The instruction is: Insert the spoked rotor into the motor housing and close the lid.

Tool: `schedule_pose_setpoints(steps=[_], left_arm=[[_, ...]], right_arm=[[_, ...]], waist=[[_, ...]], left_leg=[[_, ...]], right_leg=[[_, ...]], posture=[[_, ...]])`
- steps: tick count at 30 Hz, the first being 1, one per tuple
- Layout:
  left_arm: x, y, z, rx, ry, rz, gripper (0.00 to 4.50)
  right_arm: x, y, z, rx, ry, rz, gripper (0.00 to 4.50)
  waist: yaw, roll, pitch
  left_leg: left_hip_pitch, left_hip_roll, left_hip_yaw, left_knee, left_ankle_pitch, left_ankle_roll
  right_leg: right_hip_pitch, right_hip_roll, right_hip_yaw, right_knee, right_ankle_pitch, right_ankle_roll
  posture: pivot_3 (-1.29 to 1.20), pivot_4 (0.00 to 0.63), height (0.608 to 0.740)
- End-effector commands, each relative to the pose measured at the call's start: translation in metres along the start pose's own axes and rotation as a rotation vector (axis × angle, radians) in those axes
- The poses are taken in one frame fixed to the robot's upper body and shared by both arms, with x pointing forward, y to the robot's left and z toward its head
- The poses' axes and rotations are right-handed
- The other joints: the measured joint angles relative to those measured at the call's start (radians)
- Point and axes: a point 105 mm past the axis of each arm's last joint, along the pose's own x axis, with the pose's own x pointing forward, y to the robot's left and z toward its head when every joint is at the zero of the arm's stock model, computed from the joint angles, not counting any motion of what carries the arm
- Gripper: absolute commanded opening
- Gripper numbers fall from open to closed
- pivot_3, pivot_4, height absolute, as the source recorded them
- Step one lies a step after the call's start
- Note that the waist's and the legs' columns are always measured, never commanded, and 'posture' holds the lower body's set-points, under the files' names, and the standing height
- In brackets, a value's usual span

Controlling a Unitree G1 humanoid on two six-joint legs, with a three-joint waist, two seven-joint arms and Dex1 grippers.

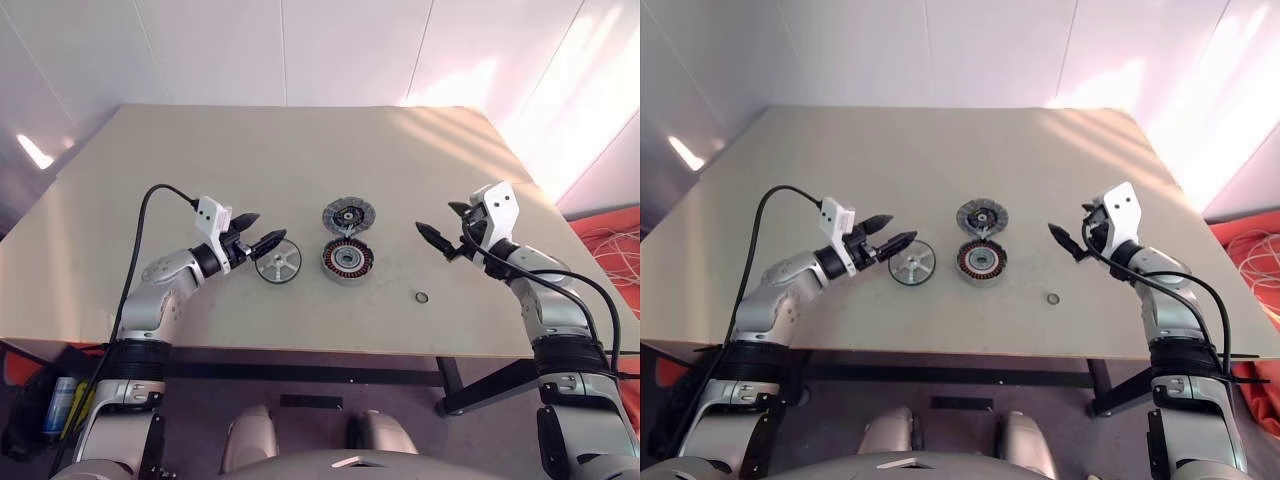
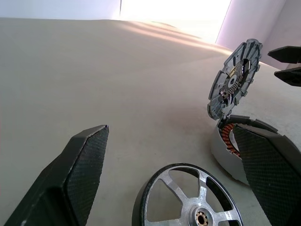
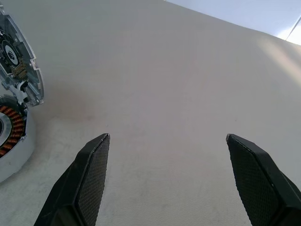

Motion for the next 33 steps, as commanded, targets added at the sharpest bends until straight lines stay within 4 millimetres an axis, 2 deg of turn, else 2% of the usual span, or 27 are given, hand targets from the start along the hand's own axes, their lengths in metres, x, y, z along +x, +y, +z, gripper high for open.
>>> schedule_pose_setpoints(steps=[1,7,12,17,23,33], left_arm=[[0.0,0.001,0.015,0.043,-0.041,-0.004,4.5],[0.0,0.0,0.015,0.045,-0.038,-0.004,4.5],[-0.001,0.0,0.015,0.046,-0.036,-0.006,4.5],[0.0,-0.001,0.014,0.045,-0.031,-0.01,4.5],[0.0,0.001,0.015,0.049,-0.031,-0.005,4.5],[-0.003,0.002,0.015,0.055,-0.026,-0.001,4.5]], right_arm=[[-0.006,-0.003,0.016,-0.002,-0.041,0.025,4.47],[-0.024,0.02,0.006,-0.011,0.034,0.182,4.47],[-0.044,0.051,-0.018,-0.025,0.152,0.328,4.47],[-0.049,0.064,-0.036,-0.039,0.217,0.356,4.47],[-0.047,0.069,-0.043,-0.021,0.23,0.361,4.47],[-0.061,0.064,-0.05,-0.002,0.253,0.358,4.47]], waist=[[0.0,0.0,0.0],[0.002,0.0,0.0],[0.002,0.0,0.0],[-0.003,0.0,0.0],[-0.001,0.0,0.0],[0.0,0.0,0.0]], left_leg=[[0.0,0.0,0.0,0.0,0.0,0.0],[0.0,0.0,-0.001,0.0,0.0,0.0],[0.001,0.0,-0.002,-0.001,0.0,0.0],[0.006,0.0,-0.003,-0.002,0.0,0.0],[0.006,0.0,-0.003,-0.003,0.0,0.001],[0.005,0.0,-0.003,-0.005,-0.001,0.001]], right_leg=[[0.0,0.0,0.0,0.0,0.0,0.0],[0.001,0.0,-0.001,-0.001,0.0,0.0],[0.004,0.0,-0.003,-0.004,0.0,0.0],[0.01,-0.001,-0.005,-0.007,-0.004,0.007],[0.011,-0.002,-0.006,-0.008,-0.003,0.005],[0.011,-0.003,-0.008,-0.011,-0.001,0.001]], posture=[[0.0,0.0,0.74],[0.0,0.0,0.74],[0.0,0.0,0.74],[0.0,0.0,0.74],[0.0,0.0,0.74],[0.0,0.0,0.74]])
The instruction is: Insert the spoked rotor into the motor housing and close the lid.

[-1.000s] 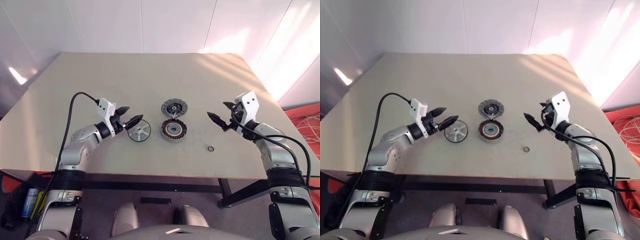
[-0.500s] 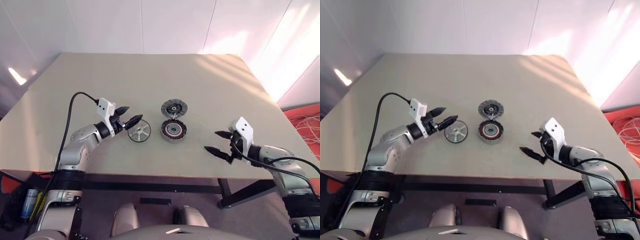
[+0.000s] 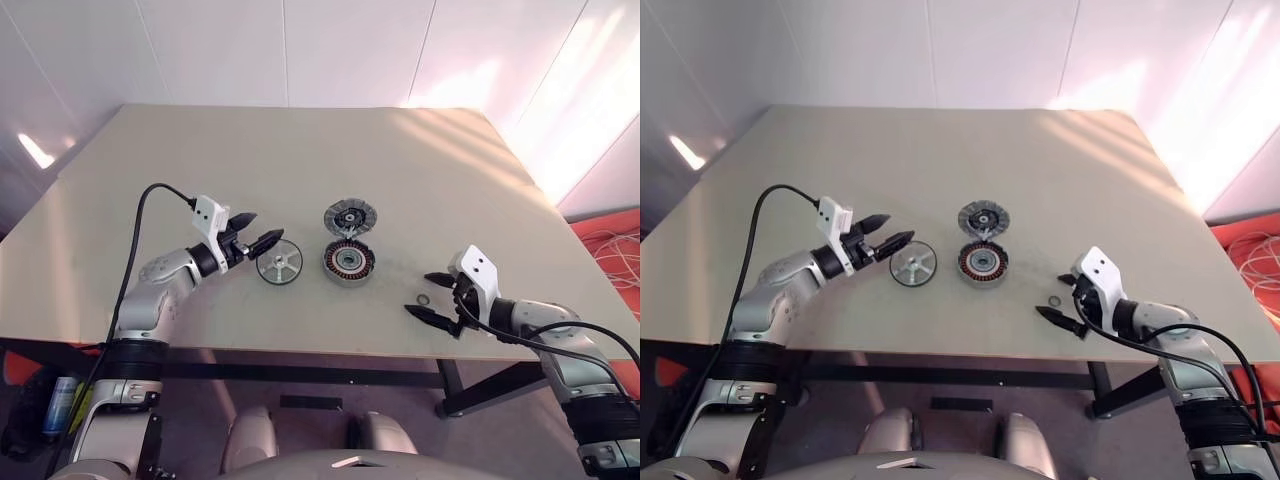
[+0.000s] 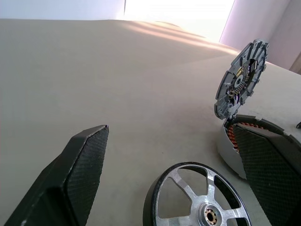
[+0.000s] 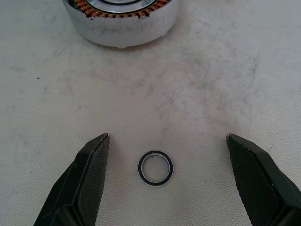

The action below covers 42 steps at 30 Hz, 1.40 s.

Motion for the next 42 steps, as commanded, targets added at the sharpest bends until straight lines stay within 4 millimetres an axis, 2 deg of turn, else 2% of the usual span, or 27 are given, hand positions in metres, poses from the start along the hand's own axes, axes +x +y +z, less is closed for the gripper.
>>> schedule_pose_setpoints(steps=[1,11,14,20,27,30,32,33,39,42], left_arm=[[0.0,-0.001,0.015,0.043,-0.032,-0.011,4.5],[0.002,-0.002,0.015,0.047,-0.027,-0.02,4.5],[0.002,-0.001,0.016,0.048,-0.027,-0.02,4.5],[0.001,0.001,0.018,0.05,-0.035,-0.013,4.5],[0.001,0.004,0.023,0.047,-0.051,-0.003,4.5],[0.001,0.005,0.023,0.048,-0.052,0.0,4.5],[0.001,0.005,0.023,0.048,-0.053,0.002,4.5],[0.001,0.005,0.023,0.049,-0.054,0.003,4.5],[0.001,0.006,0.024,0.051,-0.056,0.007,4.5],[0.0,0.007,0.024,0.052,-0.056,0.011,4.5]], right_arm=[[-0.013,-0.004,0.005,-0.014,-0.019,-0.014,4.47],[-0.024,-0.003,-0.005,0.011,-0.002,-0.031,4.47],[-0.023,-0.003,-0.006,0.022,-0.006,-0.032,3.93],[-0.021,-0.007,-0.005,0.014,-0.012,-0.04,1.98],[-0.019,-0.012,-0.004,0.005,-0.015,-0.045,1.98],[-0.017,-0.014,-0.003,0.003,-0.021,-0.05,1.48],[-0.015,-0.015,-0.001,-0.002,-0.027,-0.05,0.78],[-0.014,-0.016,0.0,-0.004,-0.03,-0.051,0.66],[-0.009,-0.018,0.007,-0.029,-0.053,-0.061,0.66],[-0.001,-0.025,0.034,-0.012,-0.161,-0.099,0.66]], waist=[[0.0,0.0,0.0],[0.003,0.0,0.0],[0.002,0.0,0.0],[0.001,0.0,0.0],[0.001,0.0,0.0],[0.001,0.0,0.0],[0.001,0.0,0.0],[0.001,0.0,0.0],[0.0,0.0,0.0],[-0.003,0.0,0.0]], left_leg=[[0.0,0.0,0.0,0.0,0.0,0.0],[0.001,-0.001,-0.001,0.0,0.0,0.0],[0.001,0.0,-0.002,0.0,0.0,0.0],[0.0,0.0,-0.002,0.0,0.001,0.0],[-0.001,0.0,-0.002,0.0,0.002,0.001],[-0.001,-0.001,-0.002,0.0,0.002,0.002],[-0.001,0.0,-0.002,0.0,0.002,0.002],[-0.001,0.0,-0.002,0.0,0.002,0.002],[-0.001,0.0,-0.002,-0.001,0.002,0.002],[-0.001,0.0,-0.002,-0.001,0.003,0.002]], right_leg=[[0.0,0.0,0.0,0.0,0.0,0.0],[0.004,-0.002,-0.004,-0.001,0.0,0.0],[0.005,-0.004,-0.008,-0.002,-0.001,0.001],[0.006,-0.006,-0.011,-0.002,-0.001,0.001],[0.006,-0.008,-0.013,-0.001,-0.001,0.001],[0.006,-0.008,-0.014,-0.001,-0.001,0.001],[0.006,-0.009,-0.014,-0.001,-0.001,0.001],[0.006,-0.009,-0.014,-0.001,-0.001,0.001],[0.006,-0.009,-0.015,-0.001,-0.001,0.001],[0.006,-0.009,-0.015,-0.001,-0.001,0.001]], posture=[[0.0,0.0,0.74],[0.0,0.0,0.74],[0.0,0.0,0.74],[0.0,0.0,0.74],[0.0,0.0,0.74],[0.0,0.0,0.74],[0.0,0.0,0.74],[0.0,0.0,0.74],[0.0,0.0,0.74],[0.0,0.0,0.74]])
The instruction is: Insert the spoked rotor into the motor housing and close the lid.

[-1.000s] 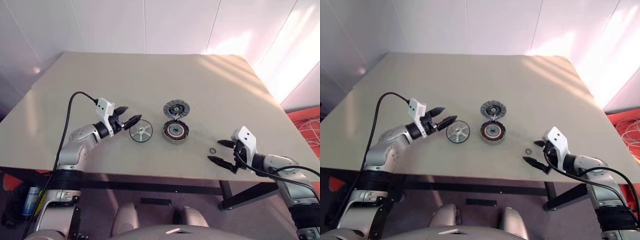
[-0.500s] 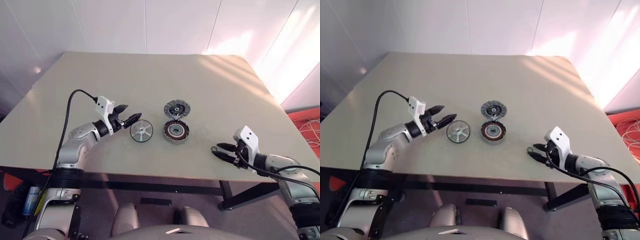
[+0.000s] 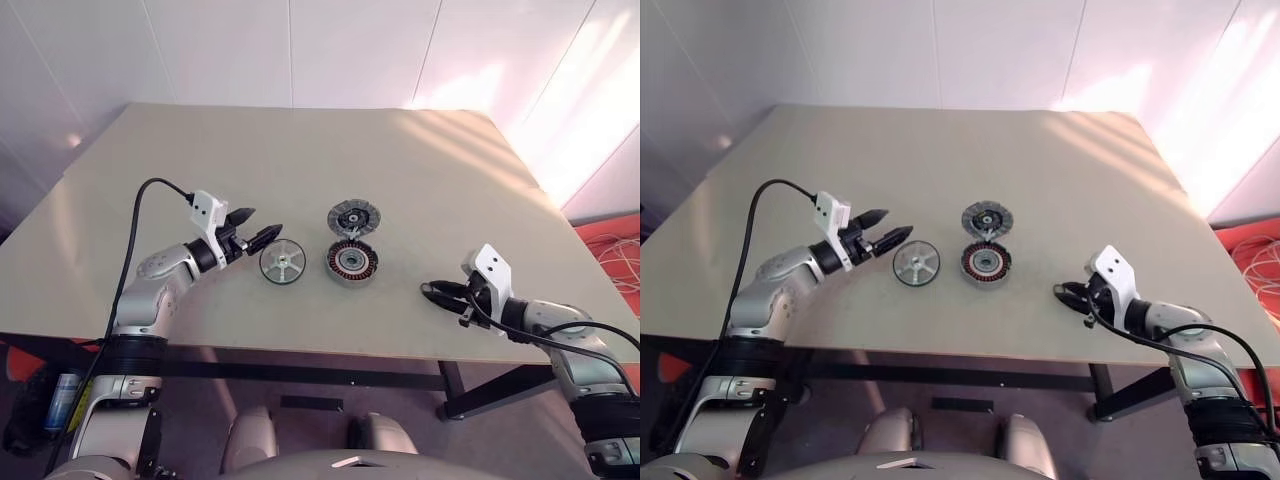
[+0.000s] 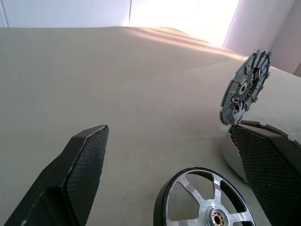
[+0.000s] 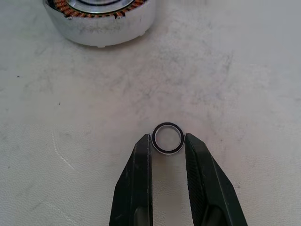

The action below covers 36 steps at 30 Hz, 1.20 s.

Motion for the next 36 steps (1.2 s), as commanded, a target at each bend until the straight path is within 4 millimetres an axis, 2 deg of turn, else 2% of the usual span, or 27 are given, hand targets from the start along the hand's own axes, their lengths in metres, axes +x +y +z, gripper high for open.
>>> schedule_pose_setpoints(steps=[1,4,9,14,19,26,36], left_arm=[[0.0,0.004,0.016,0.038,-0.044,0.007,4.5],[0.0,0.005,0.018,0.037,-0.056,0.016,4.5],[0.0,0.01,0.019,0.041,-0.063,0.042,4.5],[-0.003,0.014,0.019,0.045,-0.065,0.063,4.5],[-0.005,0.017,0.019,0.044,-0.073,0.094,4.5],[-0.009,0.019,0.019,0.046,-0.076,0.119,4.5],[-0.008,0.018,0.02,0.044,-0.078,0.124,4.5]], right_arm=[[0.012,-0.011,0.05,-0.005,-0.187,-0.053,0.66],[0.026,-0.005,0.088,0.013,-0.31,-0.021,0.66],[0.047,0.011,0.11,0.026,-0.335,0.045,0.66],[0.067,0.024,0.099,-0.002,-0.255,0.096,0.66],[0.084,0.022,0.082,0.019,-0.163,0.07,0.66],[0.088,0.026,0.078,0.011,-0.132,0.094,0.66],[0.082,0.042,0.087,-0.028,-0.15,0.156,0.66]], waist=[[-0.006,0.0,0.0],[-0.012,0.001,0.0],[-0.006,0.001,0.0],[-0.001,0.001,0.0],[-0.002,0.001,0.0],[-0.001,0.001,0.0],[-0.001,0.001,0.0]], left_leg=[[0.0,0.0,0.0,0.0,0.0,0.0],[0.0,0.0,0.0,0.0,0.001,-0.001],[-0.001,0.0,0.0,-0.001,0.002,-0.001],[-0.002,0.0,0.0,-0.001,0.002,-0.001],[-0.002,0.0,0.0,-0.001,0.002,-0.002],[-0.002,0.0,0.0,-0.002,0.004,-0.005],[-0.002,0.0,0.0,-0.002,0.004,-0.005]], right_leg=[[0.0,0.0,0.0,0.0,0.0,0.0],[-0.002,-0.001,-0.001,0.002,0.0,0.0],[-0.001,-0.002,-0.003,0.002,0.0,0.0],[-0.002,-0.002,-0.004,0.001,0.0,-0.001],[-0.002,-0.003,-0.005,0.001,0.0,0.0],[-0.002,-0.003,-0.005,0.002,0.0,0.0],[-0.002,-0.003,-0.005,0.001,0.0,0.0]], posture=[[0.0,0.0,0.74],[0.0,0.0,0.74],[0.0,0.0,0.74],[0.0,0.0,0.74],[0.0,0.0,0.74],[0.0,0.0,0.74],[0.0,0.0,0.74]])
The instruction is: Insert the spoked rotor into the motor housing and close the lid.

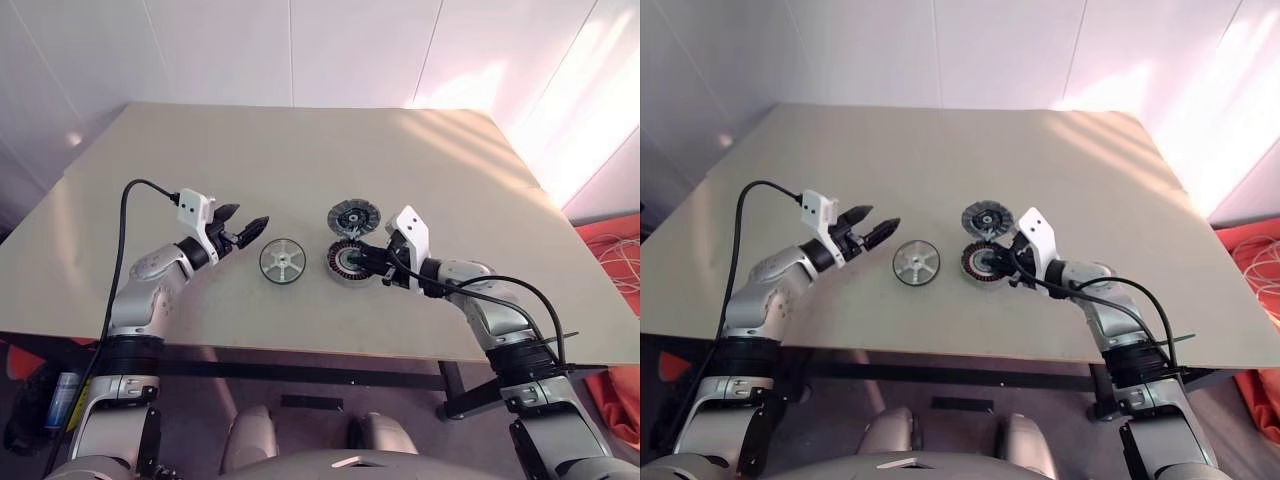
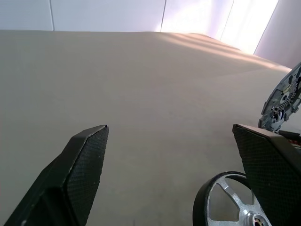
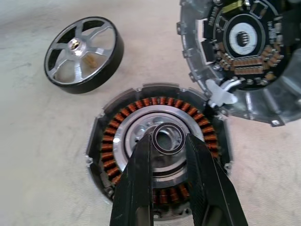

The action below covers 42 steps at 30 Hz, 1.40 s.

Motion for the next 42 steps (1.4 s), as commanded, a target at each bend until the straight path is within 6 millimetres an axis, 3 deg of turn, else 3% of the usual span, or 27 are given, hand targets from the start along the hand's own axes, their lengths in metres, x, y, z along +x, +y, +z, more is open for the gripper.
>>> schedule_pose_setpoints(steps=[1,24,32,41,42], left_arm=[[-0.001,-0.002,0.018,0.041,-0.053,-0.007,4.5],[-0.004,0.0,0.021,0.053,-0.058,0.019,4.5],[-0.003,0.001,0.021,0.056,-0.058,0.021,4.5],[-0.001,0.001,0.02,0.056,-0.056,0.015,4.5],[0.0,0.001,0.02,0.056,-0.055,0.015,4.5]], right_arm=[[-0.002,0.004,0.015,-0.046,-0.033,0.014,0.66],[0.011,0.004,0.009,-0.025,-0.006,0.034,0.66],[0.011,-0.002,0.014,-0.077,-0.027,-0.022,3.39],[0.007,0.009,0.044,-0.091,-0.152,0.053,3.39],[0.007,0.009,0.047,-0.093,-0.16,0.053,3.22]], waist=[[0.0,0.0,0.0],[0.0,0.0,0.0],[0.0,0.0,0.0],[0.0,0.0,0.0],[0.0,0.0,0.0]], left_leg=[[0.0,0.0,0.0,0.0,0.0,0.0],[0.0,0.0,0.0,0.0,0.0,0.0],[0.0,0.0,0.0,0.0,0.0,-0.001],[0.0,0.0,0.0,0.0,0.0,-0.001],[0.0,0.0,0.0,0.0,0.0,-0.001]], right_leg=[[0.0,0.0,0.0,0.0,0.0,0.0],[0.0,0.0,0.0,0.0,0.0,0.0],[0.0,0.0,0.0,0.0,0.0,0.0],[0.0,0.0,0.0,0.0,0.0,0.0],[0.0,0.0,0.0,0.0,0.0,0.0]], posture=[[0.0,0.0,0.74],[0.0,0.0,0.74],[0.0,0.0,0.74],[0.0,0.0,0.74],[0.0,0.0,0.74]])
